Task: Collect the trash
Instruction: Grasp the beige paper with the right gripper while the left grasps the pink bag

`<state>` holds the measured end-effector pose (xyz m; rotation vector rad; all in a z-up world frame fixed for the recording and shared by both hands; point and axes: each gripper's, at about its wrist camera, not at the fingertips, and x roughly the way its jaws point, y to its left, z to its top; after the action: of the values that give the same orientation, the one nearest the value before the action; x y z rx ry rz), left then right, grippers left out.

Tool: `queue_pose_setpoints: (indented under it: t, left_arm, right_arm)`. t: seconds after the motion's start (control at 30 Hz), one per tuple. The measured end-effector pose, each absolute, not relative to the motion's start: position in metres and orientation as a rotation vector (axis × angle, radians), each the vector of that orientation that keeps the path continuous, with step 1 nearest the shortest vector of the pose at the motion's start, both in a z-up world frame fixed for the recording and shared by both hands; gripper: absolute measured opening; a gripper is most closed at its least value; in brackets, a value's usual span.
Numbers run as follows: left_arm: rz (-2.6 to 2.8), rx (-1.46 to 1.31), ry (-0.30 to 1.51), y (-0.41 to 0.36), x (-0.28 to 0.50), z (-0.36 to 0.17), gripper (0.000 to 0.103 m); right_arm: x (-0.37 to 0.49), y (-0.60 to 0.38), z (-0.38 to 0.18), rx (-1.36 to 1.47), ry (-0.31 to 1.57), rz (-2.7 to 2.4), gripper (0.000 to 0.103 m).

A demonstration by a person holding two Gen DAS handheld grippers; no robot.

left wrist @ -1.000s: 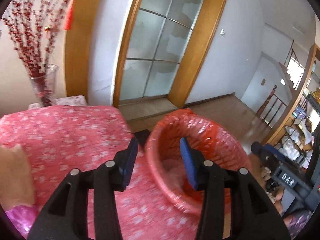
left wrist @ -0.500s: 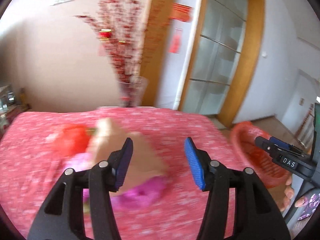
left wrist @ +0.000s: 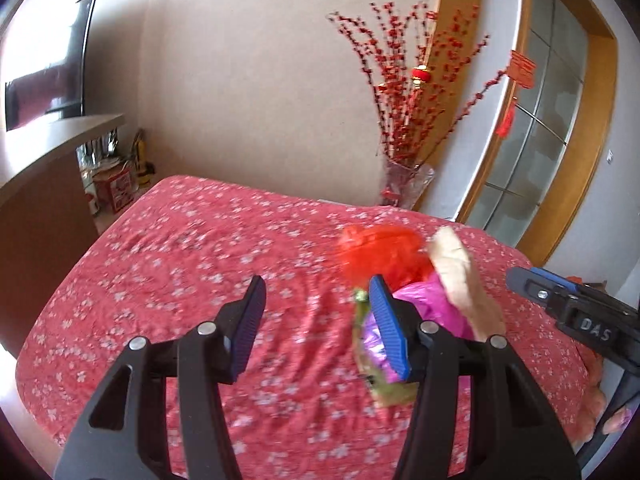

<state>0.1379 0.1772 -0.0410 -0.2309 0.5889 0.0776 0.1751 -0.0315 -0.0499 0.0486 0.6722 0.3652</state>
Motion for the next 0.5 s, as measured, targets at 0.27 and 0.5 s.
queue_pose_setpoints:
  t: [0.27,0.5]
  left_arm:
    - [0.057,-0.257,0.613,0.188,0.136,-0.050,0.054]
    - [0.013,-0.259,0.624,0.178,0.142,-0.052,0.054]
  right_arm:
    - [0.193,0.007,-0.061,0.018,0.748,0.344,0.047]
    - [0.196,-0.011,-0.074,0.034,0.797,0.321,0.005]
